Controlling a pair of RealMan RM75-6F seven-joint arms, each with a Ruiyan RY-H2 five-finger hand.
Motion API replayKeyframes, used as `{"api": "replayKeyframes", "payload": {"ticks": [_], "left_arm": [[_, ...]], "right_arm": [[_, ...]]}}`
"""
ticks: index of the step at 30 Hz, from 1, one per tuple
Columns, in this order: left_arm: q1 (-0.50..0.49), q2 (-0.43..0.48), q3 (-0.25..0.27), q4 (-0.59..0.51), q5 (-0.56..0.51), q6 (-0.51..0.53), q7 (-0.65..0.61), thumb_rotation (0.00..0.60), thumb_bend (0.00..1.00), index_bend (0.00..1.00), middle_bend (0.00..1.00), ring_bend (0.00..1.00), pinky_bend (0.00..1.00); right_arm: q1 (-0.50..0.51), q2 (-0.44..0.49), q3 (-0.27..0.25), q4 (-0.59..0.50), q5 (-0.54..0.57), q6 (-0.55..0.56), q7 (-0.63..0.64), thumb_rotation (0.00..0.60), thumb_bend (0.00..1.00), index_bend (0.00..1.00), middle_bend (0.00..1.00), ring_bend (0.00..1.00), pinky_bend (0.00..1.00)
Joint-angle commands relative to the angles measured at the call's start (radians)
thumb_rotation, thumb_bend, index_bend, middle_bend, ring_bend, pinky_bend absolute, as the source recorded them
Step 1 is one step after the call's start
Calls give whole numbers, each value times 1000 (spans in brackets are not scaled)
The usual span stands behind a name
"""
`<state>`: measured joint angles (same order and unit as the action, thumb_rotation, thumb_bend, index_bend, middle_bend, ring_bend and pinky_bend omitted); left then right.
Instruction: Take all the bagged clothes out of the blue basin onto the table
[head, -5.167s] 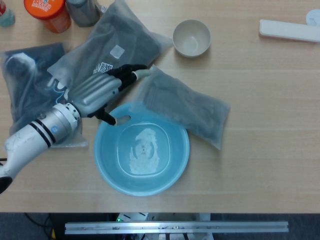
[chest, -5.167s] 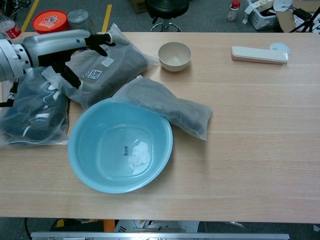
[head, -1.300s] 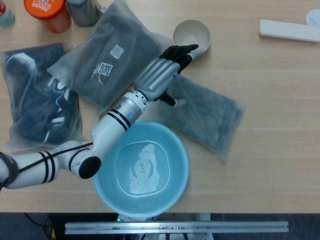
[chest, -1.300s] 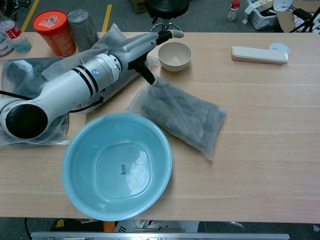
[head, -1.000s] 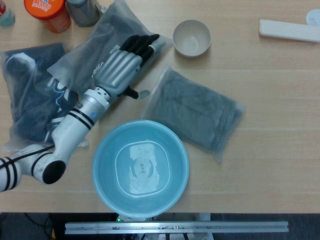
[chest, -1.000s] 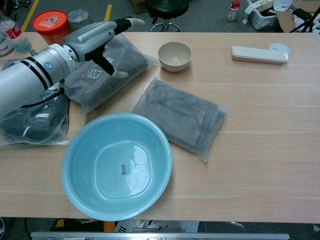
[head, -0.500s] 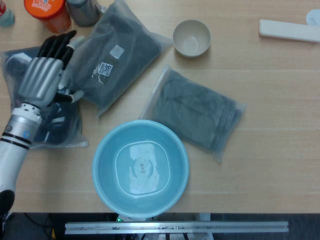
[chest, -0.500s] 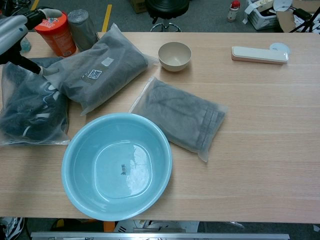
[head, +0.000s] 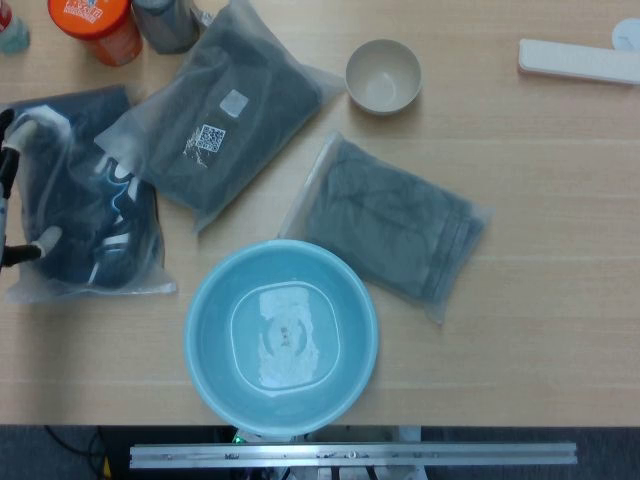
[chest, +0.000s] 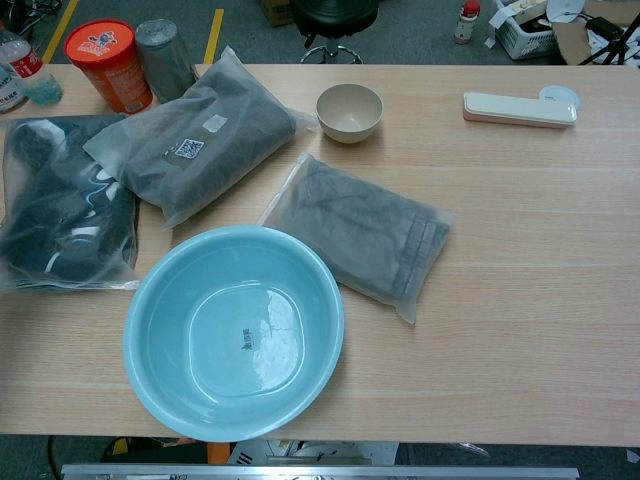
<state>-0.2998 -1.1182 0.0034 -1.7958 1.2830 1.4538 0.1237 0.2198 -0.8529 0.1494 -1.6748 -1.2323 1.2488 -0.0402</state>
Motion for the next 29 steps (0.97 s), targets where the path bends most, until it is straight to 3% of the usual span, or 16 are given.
{"api": "replayKeyframes", "payload": {"ticks": [1, 13, 29], "left_arm": [[65, 20, 30, -53, 25, 64, 42, 600, 162, 91, 18, 0, 26], [142, 37, 33, -106, 75, 120, 84, 600, 163, 91, 19, 0, 25], [185, 18, -7, -109, 81, 134, 122, 600, 162, 92, 19, 0, 26]], "right_arm": [[-4, -12, -15, 20, -79, 19, 57, 600, 247, 373, 516, 379, 522], [-8, -34, -45, 21, -246, 88, 114, 600, 247, 373, 516, 379, 522], [-3, -42, -51, 22, -253, 83, 118, 600, 247, 373, 516, 379, 522]]}}
